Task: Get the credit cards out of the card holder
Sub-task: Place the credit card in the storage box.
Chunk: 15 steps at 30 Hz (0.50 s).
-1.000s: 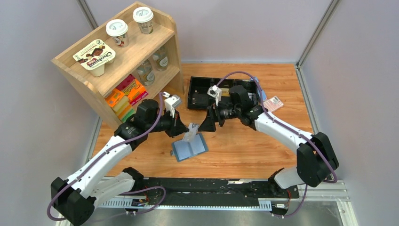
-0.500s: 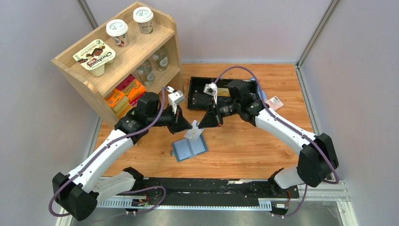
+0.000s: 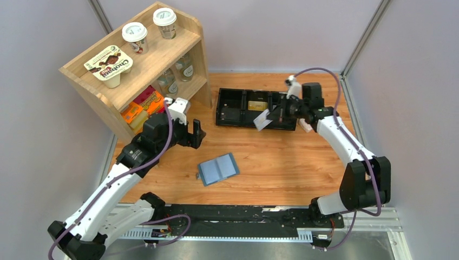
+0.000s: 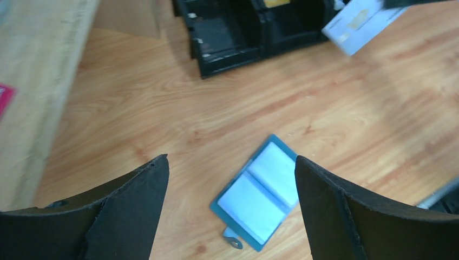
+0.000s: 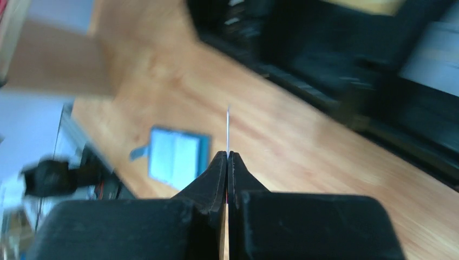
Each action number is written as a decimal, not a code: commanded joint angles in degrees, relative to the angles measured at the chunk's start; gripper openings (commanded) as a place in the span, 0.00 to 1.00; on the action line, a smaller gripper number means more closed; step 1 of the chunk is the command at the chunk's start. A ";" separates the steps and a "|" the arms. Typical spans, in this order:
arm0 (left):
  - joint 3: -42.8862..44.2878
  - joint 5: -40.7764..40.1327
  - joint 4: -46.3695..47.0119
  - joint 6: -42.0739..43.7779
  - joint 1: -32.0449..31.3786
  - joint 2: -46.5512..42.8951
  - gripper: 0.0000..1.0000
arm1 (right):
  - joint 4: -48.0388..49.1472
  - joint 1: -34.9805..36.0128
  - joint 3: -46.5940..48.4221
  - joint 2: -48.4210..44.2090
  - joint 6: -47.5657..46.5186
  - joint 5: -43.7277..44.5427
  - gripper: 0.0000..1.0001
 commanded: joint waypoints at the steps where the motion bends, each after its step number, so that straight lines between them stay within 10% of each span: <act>1: -0.30 -9.91 -1.50 -1.22 0.15 -3.57 0.96 | -1.97 -10.02 1.75 -0.04 8.09 11.92 0.02; 15: -6.63 -8.32 -2.64 -13.35 0.15 -3.57 0.99 | 1.45 -14.26 16.42 21.39 12.14 21.52 0.04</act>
